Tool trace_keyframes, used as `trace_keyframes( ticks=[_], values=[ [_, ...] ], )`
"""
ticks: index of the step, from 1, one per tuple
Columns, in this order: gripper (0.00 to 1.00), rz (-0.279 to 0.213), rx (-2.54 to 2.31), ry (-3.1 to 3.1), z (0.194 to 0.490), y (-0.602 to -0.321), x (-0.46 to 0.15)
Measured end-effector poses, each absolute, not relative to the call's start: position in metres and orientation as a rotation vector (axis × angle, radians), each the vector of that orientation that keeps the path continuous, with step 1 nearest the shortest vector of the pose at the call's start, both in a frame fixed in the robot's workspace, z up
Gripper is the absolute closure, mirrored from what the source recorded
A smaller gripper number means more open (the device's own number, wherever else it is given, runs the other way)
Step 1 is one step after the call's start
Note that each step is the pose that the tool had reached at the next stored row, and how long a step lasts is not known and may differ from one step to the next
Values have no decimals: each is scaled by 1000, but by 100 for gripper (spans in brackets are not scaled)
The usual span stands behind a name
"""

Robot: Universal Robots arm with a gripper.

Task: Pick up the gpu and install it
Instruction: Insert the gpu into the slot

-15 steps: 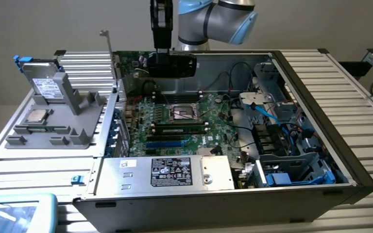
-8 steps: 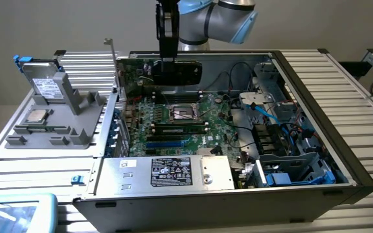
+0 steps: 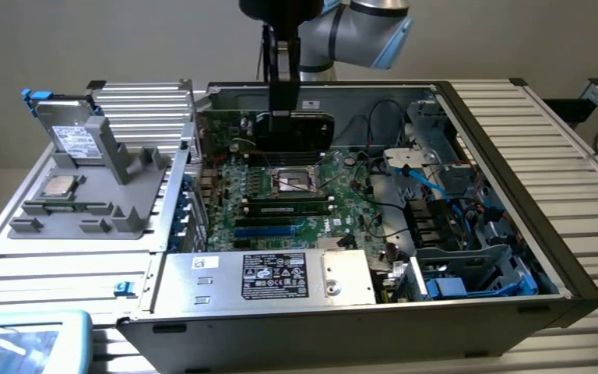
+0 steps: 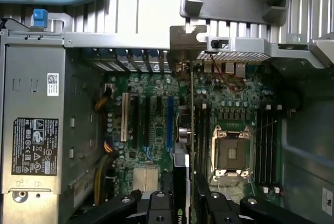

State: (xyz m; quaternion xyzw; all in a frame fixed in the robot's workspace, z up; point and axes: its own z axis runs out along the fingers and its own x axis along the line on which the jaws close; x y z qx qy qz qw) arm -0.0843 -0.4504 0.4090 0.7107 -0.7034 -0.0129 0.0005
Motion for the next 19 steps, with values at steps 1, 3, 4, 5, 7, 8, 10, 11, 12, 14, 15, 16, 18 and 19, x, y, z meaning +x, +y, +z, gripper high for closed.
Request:
trace_keyframes(
  ticks=[1, 3, 4, 5, 7, 8, 10, 11, 12, 14, 15, 16, 18, 19],
  values=[
    [73, -41, 2232, -2209, 407, -451, -84],
    [73, -41, 2232, -2209, 404, -453, -84],
    [73, -41, 2232, -2209, 402, -453, -84],
    [73, -41, 2232, -2209, 400, -454, -84],
    [73, -41, 2232, -2209, 396, -456, -84],
    [73, -41, 2232, -2209, 394, -456, -84],
    [73, -41, 2232, -2209, 391, -458, -84],
    [73, -41, 2232, -2209, 389, -458, -84],
    [73, -41, 2232, -2209, 387, -458, -84],
    [73, -41, 2232, -2209, 384, -458, -84],
    [73, -41, 2232, -2209, 382, -458, -84],
    [73, -41, 2232, -2209, 380, -458, -84],
    [73, -41, 2232, -2209, 376, -458, -84],
    [73, -41, 2232, -2209, 374, -458, -84]
  ],
)
